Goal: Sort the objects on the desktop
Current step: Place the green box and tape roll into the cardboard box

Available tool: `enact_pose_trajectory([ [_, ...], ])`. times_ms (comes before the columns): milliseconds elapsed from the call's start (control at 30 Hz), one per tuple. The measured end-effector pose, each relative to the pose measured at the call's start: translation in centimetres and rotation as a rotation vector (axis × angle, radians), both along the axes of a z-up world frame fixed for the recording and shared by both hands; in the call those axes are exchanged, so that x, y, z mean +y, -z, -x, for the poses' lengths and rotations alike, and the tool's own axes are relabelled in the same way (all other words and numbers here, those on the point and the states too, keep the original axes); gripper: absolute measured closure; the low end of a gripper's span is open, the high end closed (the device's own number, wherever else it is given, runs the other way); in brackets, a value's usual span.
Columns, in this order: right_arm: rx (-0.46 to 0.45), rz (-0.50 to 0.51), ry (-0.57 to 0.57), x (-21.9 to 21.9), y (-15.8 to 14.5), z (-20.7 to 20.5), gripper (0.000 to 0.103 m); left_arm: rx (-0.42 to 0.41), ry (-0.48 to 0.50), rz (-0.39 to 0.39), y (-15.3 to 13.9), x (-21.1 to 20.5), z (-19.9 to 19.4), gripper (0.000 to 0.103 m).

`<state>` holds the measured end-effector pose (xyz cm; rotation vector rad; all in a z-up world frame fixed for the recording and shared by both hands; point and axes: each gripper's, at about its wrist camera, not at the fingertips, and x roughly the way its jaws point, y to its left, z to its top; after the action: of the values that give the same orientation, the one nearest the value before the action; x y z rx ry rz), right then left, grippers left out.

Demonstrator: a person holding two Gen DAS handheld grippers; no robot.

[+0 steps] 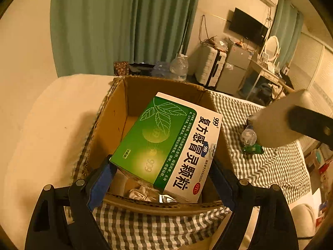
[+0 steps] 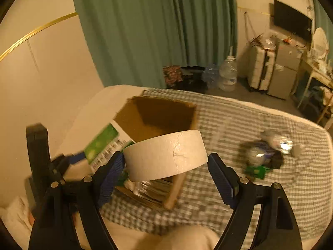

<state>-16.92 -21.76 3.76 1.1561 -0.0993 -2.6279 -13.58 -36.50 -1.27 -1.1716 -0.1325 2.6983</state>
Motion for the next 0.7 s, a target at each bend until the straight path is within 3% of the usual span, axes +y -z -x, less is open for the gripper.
enact_pose_trajectory([
  [133,-0.030,-0.041,0.027,-3.6,1.9,3.0,0.019,0.000,0.006,0.027,0.7,-1.2,0.0,0.011],
  [200,-0.051,-0.056,0.067,-5.0,2.8,3.9,0.004,-0.021,0.008,0.024,0.8,-1.9,-0.1,0.003],
  [267,-0.048,-0.036,0.134,-5.5,3.2,4.2,0.000,-0.015,-0.009,0.018,0.8,-2.8,-0.5,0.000],
  [400,-0.056,0.078,0.213,-4.9,4.1,4.1,0.000,0.014,-0.031,0.023,0.8,-4.8,-1.4,0.000],
  [533,-0.075,0.071,0.245,-3.3,4.5,2.7,0.000,0.033,-0.063,0.018,0.4,-5.7,-2.1,0.000],
  [700,-0.026,0.064,0.301,1.1,3.4,-0.5,0.000,0.058,-0.037,0.039,-1.1,-3.7,-3.4,0.000],
])
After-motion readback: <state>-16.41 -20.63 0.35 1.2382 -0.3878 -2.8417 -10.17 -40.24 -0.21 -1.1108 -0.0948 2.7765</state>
